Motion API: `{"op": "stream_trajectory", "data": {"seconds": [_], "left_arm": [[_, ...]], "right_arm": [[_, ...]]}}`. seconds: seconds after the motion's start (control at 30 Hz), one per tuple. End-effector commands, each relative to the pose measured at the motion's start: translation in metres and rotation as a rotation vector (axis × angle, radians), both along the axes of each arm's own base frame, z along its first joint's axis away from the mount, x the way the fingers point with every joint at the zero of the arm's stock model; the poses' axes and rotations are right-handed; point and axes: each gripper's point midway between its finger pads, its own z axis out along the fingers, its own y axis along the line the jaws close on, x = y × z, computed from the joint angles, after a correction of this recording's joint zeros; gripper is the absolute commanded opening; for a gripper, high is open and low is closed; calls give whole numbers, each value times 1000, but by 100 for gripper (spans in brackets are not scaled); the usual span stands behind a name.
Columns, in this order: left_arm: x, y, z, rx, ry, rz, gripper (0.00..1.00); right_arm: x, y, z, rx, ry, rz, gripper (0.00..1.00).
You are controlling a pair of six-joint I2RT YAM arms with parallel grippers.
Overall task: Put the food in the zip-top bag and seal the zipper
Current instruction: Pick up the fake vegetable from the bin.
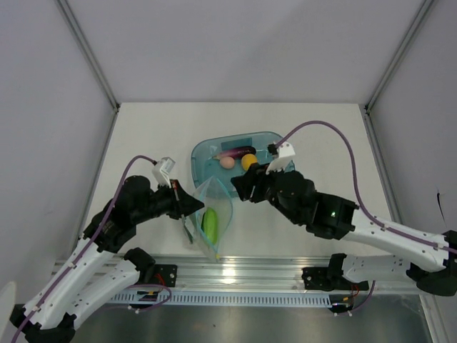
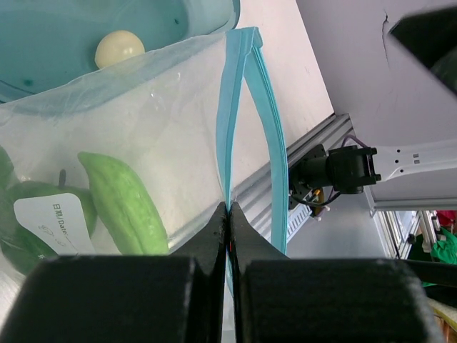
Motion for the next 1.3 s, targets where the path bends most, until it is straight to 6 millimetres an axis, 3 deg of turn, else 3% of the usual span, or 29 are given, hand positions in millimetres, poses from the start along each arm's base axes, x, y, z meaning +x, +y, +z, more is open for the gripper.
{"op": "stream_trajectory", "data": {"seconds": [0.0,0.07,0.1,0.17,0.33,0.37,0.47,0.5,0.57,0.6,0.67,0.7,0.77,0.8,0.9,0.93,1.0,1.03,1.27], "left_arm": [[3,-1,8,-21,-37,-3,1],[2,-1,7,-16,-38,-7,1],[2,0,7,-11,-40,-6,1],[4,3,11,0,-57,9,0],[4,11,11,25,-76,35,1],[4,11,11,29,-76,35,0],[4,11,9,38,-73,34,1],[5,12,7,43,-73,39,1],[6,13,6,52,-76,41,1],[8,15,7,58,-80,53,0],[9,18,6,74,-91,63,1],[10,19,6,80,-96,69,1],[13,22,5,94,-103,82,0],[12,22,5,96,-103,82,1],[13,21,3,100,-99,81,0],[13,21,2,99,-98,80,1],[13,20,-1,98,-92,78,1],[13,20,-1,97,-89,76,0],[12,20,-2,98,-87,76,1]], "right_arm": [[35,-40,21,10,-9,-145,57],[47,-48,11,-15,27,-146,57],[66,-62,7,-23,39,-198,57],[83,-69,-4,-56,63,-215,60],[134,-90,-23,-140,74,-305,83],[145,-88,-37,-170,99,-306,85],[172,-87,-49,-169,117,-303,89],[184,-82,-64,-184,137,-299,90],[200,-81,-74,-192,153,-300,90],[211,-78,-92,-214,179,-303,90],[224,-74,-103,-228,190,-296,89],[233,-70,-125,-258,225,-292,89],[242,-65,-142,-276,251,-276,88],[251,-62,-160,-297,282,-272,88],[265,-53,-178,-305,297,-249,87],[269,-49,-196,-321,319,-240,87],[276,-44,-204,-319,330,-225,87],[278,-42,-219,-334,349,-218,87],[282,-31,-246,-323,404,-183,86]]}}
